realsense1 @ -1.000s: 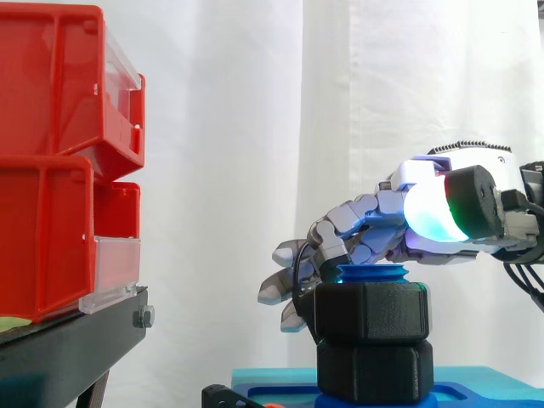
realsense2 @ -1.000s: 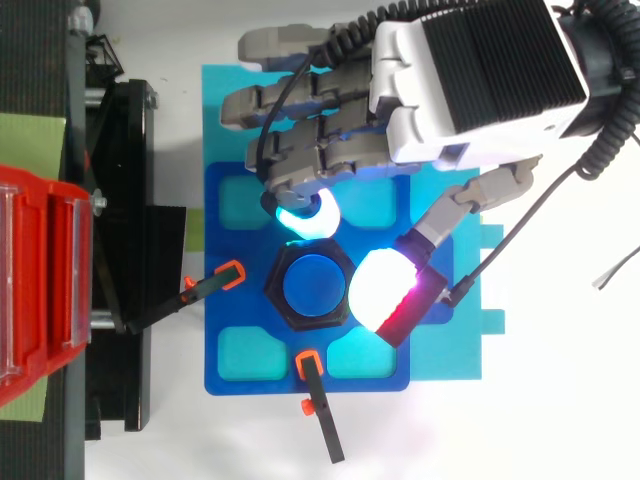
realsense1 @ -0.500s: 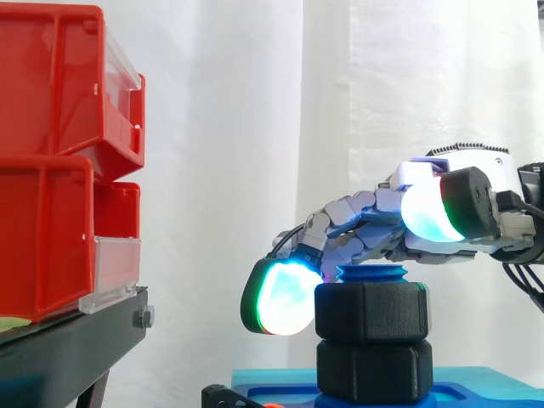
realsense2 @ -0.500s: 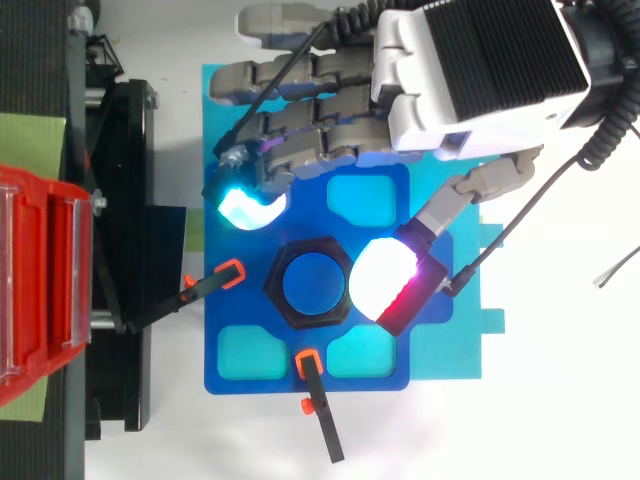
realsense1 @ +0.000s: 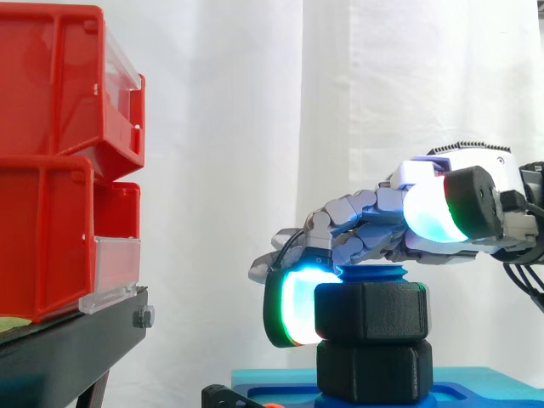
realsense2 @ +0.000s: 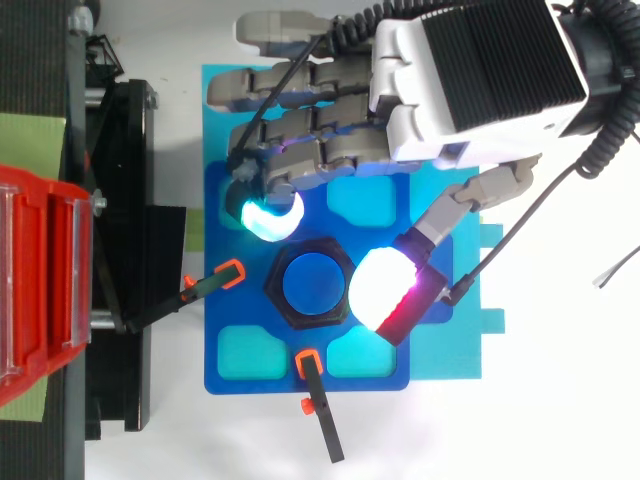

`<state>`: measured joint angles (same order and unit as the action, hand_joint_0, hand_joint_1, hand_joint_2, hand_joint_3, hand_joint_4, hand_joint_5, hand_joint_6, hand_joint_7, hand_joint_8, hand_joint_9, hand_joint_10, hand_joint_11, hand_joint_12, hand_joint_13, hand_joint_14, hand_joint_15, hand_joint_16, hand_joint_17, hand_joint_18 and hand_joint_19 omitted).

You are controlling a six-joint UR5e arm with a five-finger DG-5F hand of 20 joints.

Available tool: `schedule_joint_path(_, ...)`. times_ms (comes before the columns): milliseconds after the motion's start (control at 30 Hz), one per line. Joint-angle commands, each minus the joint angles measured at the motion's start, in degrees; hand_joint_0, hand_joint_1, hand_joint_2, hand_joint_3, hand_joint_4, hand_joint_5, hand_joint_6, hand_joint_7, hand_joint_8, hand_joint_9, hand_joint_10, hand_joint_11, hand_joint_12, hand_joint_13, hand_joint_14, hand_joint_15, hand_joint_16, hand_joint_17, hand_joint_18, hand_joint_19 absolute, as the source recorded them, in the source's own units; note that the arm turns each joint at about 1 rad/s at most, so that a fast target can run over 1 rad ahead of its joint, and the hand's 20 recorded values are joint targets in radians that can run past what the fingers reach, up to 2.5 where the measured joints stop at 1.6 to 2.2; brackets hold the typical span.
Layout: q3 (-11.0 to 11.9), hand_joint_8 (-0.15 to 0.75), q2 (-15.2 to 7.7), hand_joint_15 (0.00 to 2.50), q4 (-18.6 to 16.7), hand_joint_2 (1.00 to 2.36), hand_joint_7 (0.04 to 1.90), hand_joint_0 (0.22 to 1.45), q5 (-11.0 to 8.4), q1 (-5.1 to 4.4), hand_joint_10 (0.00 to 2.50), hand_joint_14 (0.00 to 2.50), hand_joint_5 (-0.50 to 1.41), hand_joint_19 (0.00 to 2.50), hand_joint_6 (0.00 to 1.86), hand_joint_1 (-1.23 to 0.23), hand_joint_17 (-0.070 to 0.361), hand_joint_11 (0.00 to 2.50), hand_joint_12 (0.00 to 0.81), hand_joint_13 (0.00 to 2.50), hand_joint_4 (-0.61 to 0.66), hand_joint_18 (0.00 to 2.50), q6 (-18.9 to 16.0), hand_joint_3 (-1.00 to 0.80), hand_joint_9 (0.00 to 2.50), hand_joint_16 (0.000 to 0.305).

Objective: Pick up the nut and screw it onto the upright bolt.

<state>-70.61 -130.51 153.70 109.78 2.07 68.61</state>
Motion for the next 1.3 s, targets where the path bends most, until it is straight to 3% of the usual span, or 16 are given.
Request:
schedule_joint_path(0,-0.06,0.253,-0.01,0.00,0.02,1.00,1.04,0.46,0.00,-0.05,0.00,0.00,-0.10,0.00,0.50,-0.14,0.099,0.00,0.323,0.17,0.25,0.00,0.03,-0.50,0.51,0.044)
schedule_joint_path(267,-0.06,0.255,-0.01,0.00,0.02,1.00,1.05,0.46,0.00,-0.05,0.00,0.00,-0.09,0.00,0.50,-0.17,0.098,0.00,0.318,0.20,0.25,0.00,0.03,-0.50,0.54,0.043)
schedule_joint_path(433,-0.06,0.227,-0.01,0.00,-0.07,1.00,0.78,0.46,0.00,-0.13,0.00,0.00,-0.13,0.00,0.50,-0.19,0.101,0.00,0.318,0.17,0.22,0.00,0.03,-0.50,0.46,0.045)
schedule_joint_path(567,-0.06,0.216,-0.01,0.00,-0.07,1.00,0.71,0.45,0.00,-0.05,0.00,0.00,-0.15,0.00,0.50,-0.19,0.103,0.00,0.318,0.13,0.21,0.00,-0.05,-0.50,0.41,0.046)
schedule_joint_path(833,0.03,0.240,-0.01,0.00,-0.07,1.00,0.87,0.45,0.00,-0.13,0.00,0.00,-0.10,0.00,0.50,-0.19,0.103,0.00,0.323,0.14,0.28,0.00,-0.05,-0.50,0.45,0.046)
schedule_joint_path(1267,-0.06,0.240,-0.01,0.00,-0.07,1.00,0.89,0.45,-0.18,-0.48,0.00,0.00,-0.10,0.00,0.50,-0.17,0.102,0.00,0.322,0.16,0.29,0.00,-1.99,-0.50,0.47,0.045)
